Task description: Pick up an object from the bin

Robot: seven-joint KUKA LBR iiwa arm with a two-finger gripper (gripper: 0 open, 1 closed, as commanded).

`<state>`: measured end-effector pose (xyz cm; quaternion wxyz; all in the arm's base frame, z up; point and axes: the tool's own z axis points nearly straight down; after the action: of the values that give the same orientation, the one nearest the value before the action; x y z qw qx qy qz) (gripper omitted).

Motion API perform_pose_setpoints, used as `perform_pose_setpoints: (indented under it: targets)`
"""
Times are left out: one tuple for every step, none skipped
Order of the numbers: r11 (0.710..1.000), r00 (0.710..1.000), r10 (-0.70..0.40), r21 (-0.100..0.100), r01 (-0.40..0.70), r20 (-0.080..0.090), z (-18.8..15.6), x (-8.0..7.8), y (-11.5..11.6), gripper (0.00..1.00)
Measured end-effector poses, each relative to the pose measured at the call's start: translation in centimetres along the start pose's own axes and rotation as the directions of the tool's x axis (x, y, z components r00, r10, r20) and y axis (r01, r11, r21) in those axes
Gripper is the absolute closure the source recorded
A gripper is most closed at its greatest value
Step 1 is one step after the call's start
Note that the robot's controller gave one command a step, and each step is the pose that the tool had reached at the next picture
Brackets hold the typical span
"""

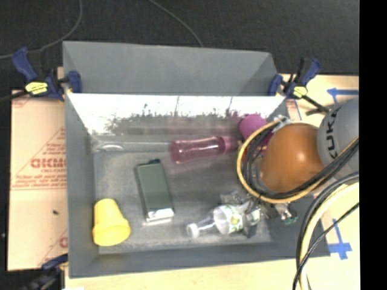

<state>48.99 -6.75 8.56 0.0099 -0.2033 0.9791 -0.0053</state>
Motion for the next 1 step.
perform_pose_setpoints:
  targets:
    - [1.000,1.000,0.000,0.002,0.000,0.002,-0.95,-0.09,-0.06,1.00]
